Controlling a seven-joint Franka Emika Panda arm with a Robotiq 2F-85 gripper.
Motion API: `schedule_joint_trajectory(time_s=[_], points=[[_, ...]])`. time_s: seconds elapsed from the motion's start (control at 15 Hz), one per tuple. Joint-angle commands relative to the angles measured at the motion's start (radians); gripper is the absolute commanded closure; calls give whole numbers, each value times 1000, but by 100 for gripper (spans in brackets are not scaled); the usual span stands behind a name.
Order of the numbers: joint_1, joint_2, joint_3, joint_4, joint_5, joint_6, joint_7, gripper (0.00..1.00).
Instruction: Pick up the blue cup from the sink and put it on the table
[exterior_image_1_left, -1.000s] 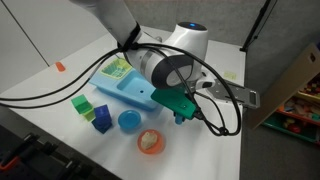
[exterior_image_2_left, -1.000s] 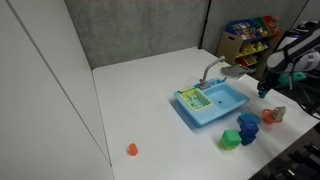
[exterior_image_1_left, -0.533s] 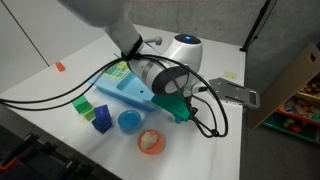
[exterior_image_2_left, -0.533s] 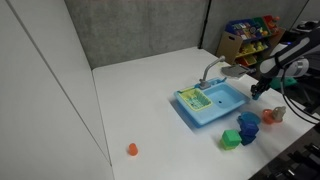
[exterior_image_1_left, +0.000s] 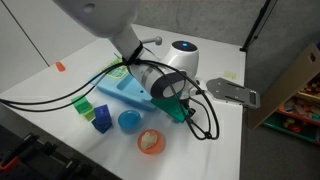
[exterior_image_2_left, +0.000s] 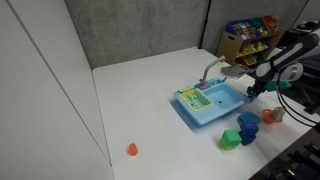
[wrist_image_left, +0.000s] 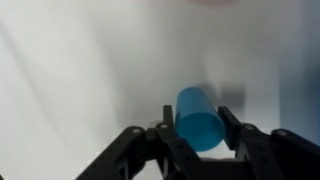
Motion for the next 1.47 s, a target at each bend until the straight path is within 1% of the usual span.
schedule_joint_trajectory(time_s=[0.0,0.13,0.2,0.53,0.67,1.0,1.4], points=[[-14,-19,15,8,1,-6,7,19],[-6,-46,12,-4,-3,-16,8,1],[5,-61,5,-10,-7,-20,18,0],[47,-121,-3,-8,-16,-60,35,0],[79,-144,-11,-6,-24,-92,52,0],[152,-211,-7,-15,-38,-190,76,0],[216,-313,-6,-59,-70,-333,79,0]])
